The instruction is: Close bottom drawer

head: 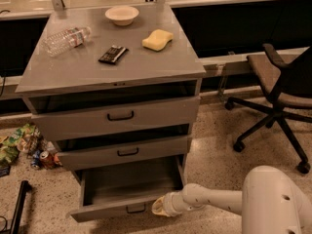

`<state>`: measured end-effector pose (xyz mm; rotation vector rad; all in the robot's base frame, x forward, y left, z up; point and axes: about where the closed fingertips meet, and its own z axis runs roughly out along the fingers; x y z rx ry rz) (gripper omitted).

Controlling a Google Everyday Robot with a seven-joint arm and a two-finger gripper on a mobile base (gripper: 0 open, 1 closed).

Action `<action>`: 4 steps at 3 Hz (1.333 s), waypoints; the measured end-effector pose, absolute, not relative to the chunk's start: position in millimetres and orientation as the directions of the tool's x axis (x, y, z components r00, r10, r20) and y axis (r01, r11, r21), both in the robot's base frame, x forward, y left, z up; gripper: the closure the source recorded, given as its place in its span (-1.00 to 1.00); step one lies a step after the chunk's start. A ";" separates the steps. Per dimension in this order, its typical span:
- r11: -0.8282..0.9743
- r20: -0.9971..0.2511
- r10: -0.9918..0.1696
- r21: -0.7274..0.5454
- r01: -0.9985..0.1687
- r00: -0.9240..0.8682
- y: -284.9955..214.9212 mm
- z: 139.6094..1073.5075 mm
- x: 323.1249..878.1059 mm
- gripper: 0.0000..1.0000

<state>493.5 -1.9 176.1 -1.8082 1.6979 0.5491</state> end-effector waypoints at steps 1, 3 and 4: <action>0.031 -0.626 -0.772 -0.216 -0.976 0.114 -4.4 173.8 506.0 1.00; 0.114 -0.592 -0.796 -0.350 -0.930 0.126 -12.2 165.2 555.4 1.00; 0.116 -0.591 -0.795 -0.367 -0.923 0.136 -13.2 154.7 575.7 1.00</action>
Offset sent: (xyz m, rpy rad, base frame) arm 0.0727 -0.0189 -0.0016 -0.0783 -0.2789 -0.1825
